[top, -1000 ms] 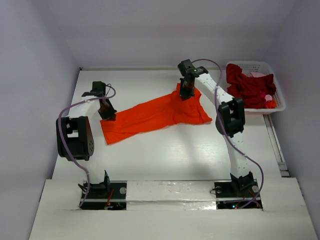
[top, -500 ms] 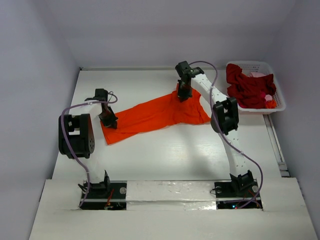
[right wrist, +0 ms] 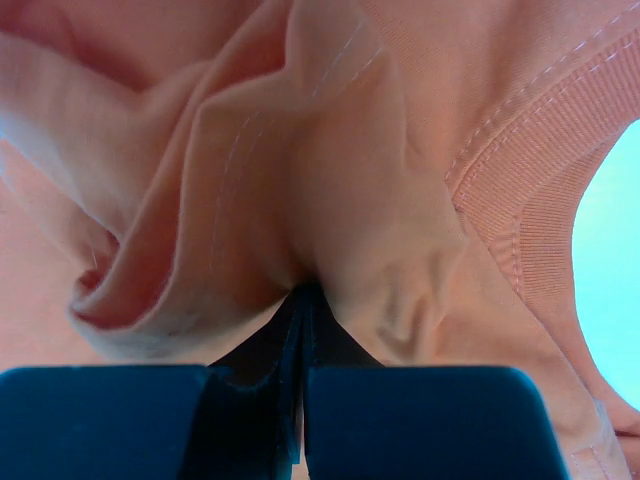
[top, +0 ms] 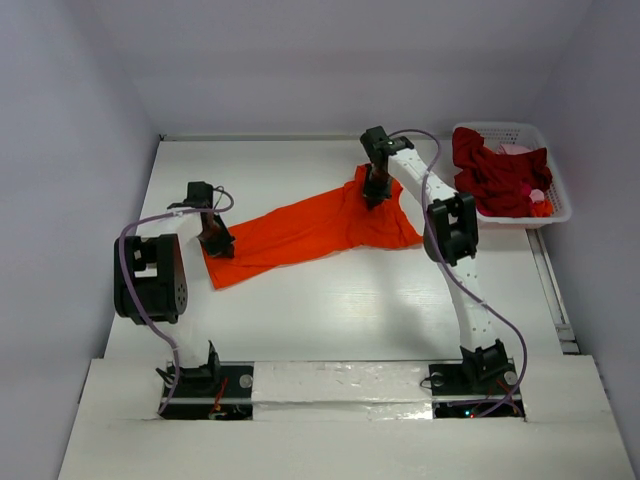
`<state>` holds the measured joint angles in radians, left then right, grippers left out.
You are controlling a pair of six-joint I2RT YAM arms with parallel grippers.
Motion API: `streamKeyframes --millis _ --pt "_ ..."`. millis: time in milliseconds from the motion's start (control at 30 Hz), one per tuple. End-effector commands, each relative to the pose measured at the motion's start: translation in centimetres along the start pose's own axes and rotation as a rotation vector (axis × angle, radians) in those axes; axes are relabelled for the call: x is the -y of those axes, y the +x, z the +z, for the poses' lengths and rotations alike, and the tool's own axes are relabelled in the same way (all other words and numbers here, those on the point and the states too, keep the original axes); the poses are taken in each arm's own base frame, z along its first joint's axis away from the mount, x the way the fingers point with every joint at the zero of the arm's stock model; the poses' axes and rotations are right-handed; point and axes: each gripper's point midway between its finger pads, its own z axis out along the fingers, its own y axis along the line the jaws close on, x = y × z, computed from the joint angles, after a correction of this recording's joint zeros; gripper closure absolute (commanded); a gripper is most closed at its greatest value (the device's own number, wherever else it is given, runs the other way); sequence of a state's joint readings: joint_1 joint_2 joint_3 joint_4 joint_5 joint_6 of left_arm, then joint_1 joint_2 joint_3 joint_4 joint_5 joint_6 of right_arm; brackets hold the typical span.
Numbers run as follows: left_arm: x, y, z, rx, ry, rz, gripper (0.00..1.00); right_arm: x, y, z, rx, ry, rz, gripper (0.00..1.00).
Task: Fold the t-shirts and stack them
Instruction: Rotate the tshirt 90 degrees
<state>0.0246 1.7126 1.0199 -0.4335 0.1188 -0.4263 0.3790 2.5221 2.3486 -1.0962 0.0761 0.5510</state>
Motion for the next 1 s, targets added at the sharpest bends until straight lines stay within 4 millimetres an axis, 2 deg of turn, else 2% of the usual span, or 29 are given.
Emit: streamKeyframes --millis 0,100,467,733,967 --pt "-2.2 3.5 1.3 -0.100 -0.062 0.002 1.00 -0.2 -0.7 -0.7 0.013 -0.013 0.015 1.00" --pt "-2.3 3.7 1.3 -0.101 -0.063 0.004 1.00 0.2 -0.7 -0.5 -0.001 -0.010 0.022 1.00" --pt "-2.3 5.5 1.3 -0.148 -0.049 0.003 1.00 1.6 -3.1 -0.5 0.034 0.001 0.051 1.00" --pt "-1.4 6.3 1.1 -0.172 -0.022 0.002 1.00 1.7 -3.7 -0.5 0.045 -0.012 0.052 1.00" --pt "-0.5 9.0 1.5 -0.230 0.004 0.014 1.00 1.1 -4.1 -0.4 0.051 -0.035 0.050 1.00"
